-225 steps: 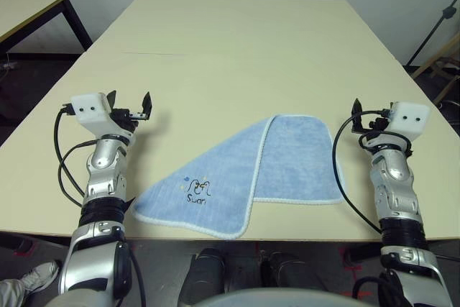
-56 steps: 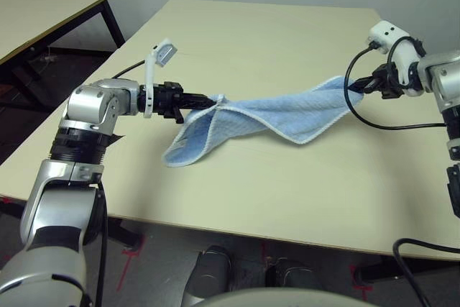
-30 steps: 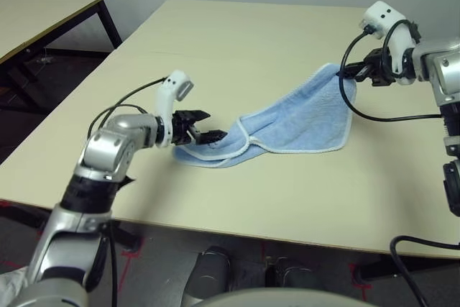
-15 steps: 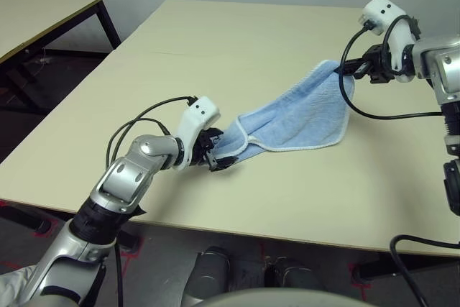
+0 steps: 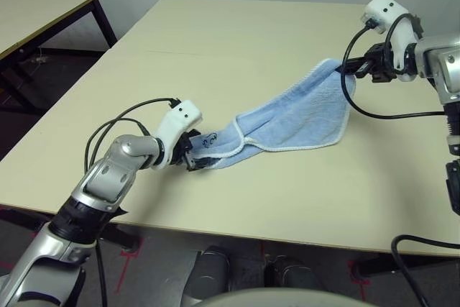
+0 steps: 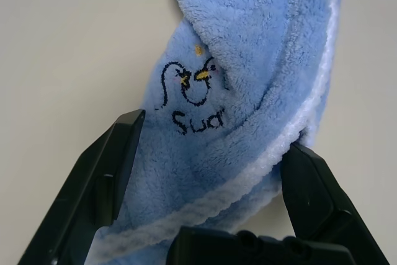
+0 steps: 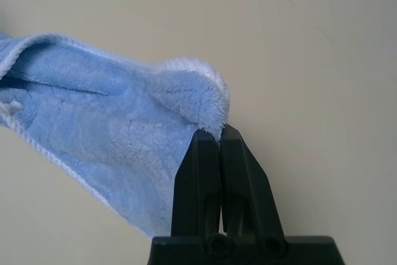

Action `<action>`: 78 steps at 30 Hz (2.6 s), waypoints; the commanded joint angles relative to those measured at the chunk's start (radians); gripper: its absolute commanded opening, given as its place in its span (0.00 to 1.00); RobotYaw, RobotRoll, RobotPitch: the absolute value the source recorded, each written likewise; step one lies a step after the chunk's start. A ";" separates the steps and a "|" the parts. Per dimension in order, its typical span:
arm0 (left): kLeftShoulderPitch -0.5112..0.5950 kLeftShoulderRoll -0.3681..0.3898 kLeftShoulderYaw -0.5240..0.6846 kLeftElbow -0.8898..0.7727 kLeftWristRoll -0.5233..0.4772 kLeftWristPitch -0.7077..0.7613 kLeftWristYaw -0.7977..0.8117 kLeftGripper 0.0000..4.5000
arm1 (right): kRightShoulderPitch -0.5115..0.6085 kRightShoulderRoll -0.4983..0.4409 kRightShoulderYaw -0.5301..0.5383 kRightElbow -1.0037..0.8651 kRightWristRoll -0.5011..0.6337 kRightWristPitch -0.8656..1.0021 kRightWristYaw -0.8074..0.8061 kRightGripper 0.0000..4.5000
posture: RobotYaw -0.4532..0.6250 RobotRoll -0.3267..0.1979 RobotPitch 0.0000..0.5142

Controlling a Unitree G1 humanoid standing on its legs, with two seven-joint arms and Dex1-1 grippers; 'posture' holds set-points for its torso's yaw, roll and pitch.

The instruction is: Fold the towel and set it aside.

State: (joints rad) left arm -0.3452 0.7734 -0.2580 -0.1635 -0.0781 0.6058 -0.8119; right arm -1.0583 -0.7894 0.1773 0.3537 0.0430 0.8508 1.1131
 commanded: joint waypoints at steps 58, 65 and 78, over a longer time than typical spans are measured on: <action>-0.101 -0.147 0.354 0.464 -0.226 -0.252 -0.124 0.00 | 0.597 0.099 -0.306 -0.144 0.324 -0.319 -0.120 0.00 | 0.49 0.62 0.18; 0.060 -0.074 0.426 0.286 -0.321 -0.076 -0.127 0.00 | 0.775 -0.023 -0.317 -0.293 0.425 -0.166 -0.016 0.00 | 0.50 0.62 0.19; 0.189 0.130 0.410 0.227 -0.373 0.075 -0.285 0.00 | 0.869 -0.180 -0.309 -0.258 0.414 -0.162 0.064 0.00 | 0.50 0.62 0.18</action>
State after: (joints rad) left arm -0.1685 0.8827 0.1612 0.0689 -0.4590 0.6645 -1.0937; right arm -0.1805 -0.9636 -0.1323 0.0569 0.4895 0.7124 1.2001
